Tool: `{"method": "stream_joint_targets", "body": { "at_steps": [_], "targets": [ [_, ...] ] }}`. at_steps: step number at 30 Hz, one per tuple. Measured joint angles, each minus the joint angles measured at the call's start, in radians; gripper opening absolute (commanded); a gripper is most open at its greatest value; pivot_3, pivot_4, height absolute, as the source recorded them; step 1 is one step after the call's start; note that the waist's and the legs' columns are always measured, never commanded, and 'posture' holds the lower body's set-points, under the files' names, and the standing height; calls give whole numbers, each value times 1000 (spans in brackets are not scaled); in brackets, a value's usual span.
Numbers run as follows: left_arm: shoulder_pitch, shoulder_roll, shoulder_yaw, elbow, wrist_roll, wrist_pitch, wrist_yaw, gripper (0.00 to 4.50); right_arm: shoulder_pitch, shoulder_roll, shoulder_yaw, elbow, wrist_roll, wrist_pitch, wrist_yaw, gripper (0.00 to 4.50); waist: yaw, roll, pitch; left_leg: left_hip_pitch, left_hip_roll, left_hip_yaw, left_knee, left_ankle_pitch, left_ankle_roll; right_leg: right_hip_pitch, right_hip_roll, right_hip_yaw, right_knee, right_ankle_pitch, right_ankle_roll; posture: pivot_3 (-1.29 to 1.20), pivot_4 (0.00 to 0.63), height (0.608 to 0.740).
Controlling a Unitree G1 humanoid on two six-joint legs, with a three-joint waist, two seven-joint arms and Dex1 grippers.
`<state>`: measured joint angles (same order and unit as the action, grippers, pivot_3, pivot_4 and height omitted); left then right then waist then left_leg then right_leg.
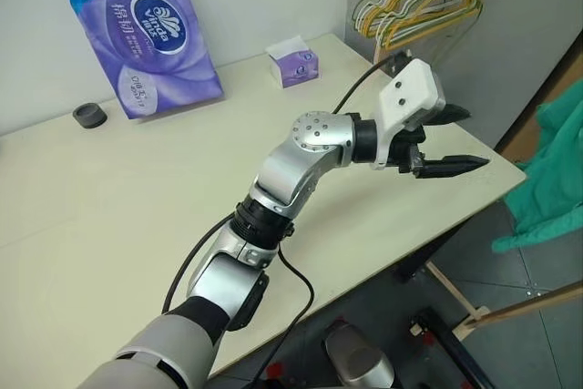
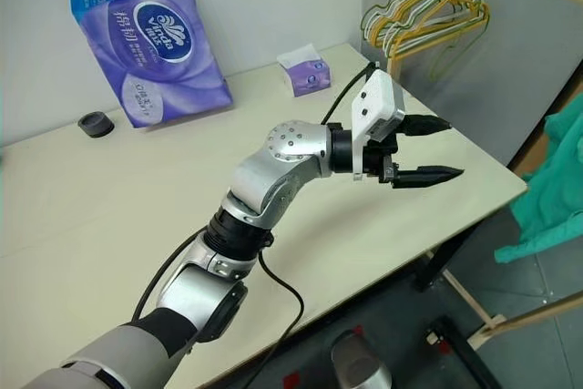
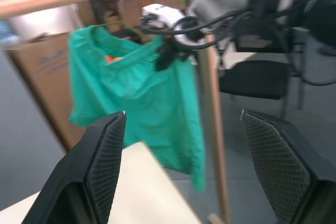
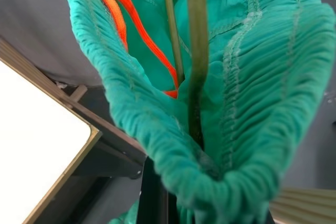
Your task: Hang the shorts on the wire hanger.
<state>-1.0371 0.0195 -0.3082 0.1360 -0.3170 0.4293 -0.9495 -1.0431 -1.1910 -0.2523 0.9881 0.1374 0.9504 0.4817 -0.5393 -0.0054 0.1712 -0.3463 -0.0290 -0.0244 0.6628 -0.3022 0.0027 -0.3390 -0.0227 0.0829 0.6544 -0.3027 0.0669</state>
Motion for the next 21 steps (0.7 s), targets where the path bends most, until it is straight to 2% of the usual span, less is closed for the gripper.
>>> {"method": "stream_joint_targets", "body": {
  "at_steps": [13,17,21],
  "targets": [
    [-124,-48,19,183,-17,-43,-102,3703,-31,8,0,22,1,19,11,0,-15,0,0,0,0,10,0,-6,7,0,0,13,-10,3,8,-553,177,740],
    [-146,-67,21,219,-13,-71,-111,3743,-31,12,-13,18,8,19,10,1040,-15,0,0,0,0,10,0,-6,7,0,0,13,-10,3,8,-560,173,740],
    [-152,-81,21,238,-11,-91,-111,3743,-30,13,-44,-2,23,30,0,2419,-17,0,0,0,0,10,0,-6,7,0,0,13,-9,3,8,-568,168,740]
  ]
}}
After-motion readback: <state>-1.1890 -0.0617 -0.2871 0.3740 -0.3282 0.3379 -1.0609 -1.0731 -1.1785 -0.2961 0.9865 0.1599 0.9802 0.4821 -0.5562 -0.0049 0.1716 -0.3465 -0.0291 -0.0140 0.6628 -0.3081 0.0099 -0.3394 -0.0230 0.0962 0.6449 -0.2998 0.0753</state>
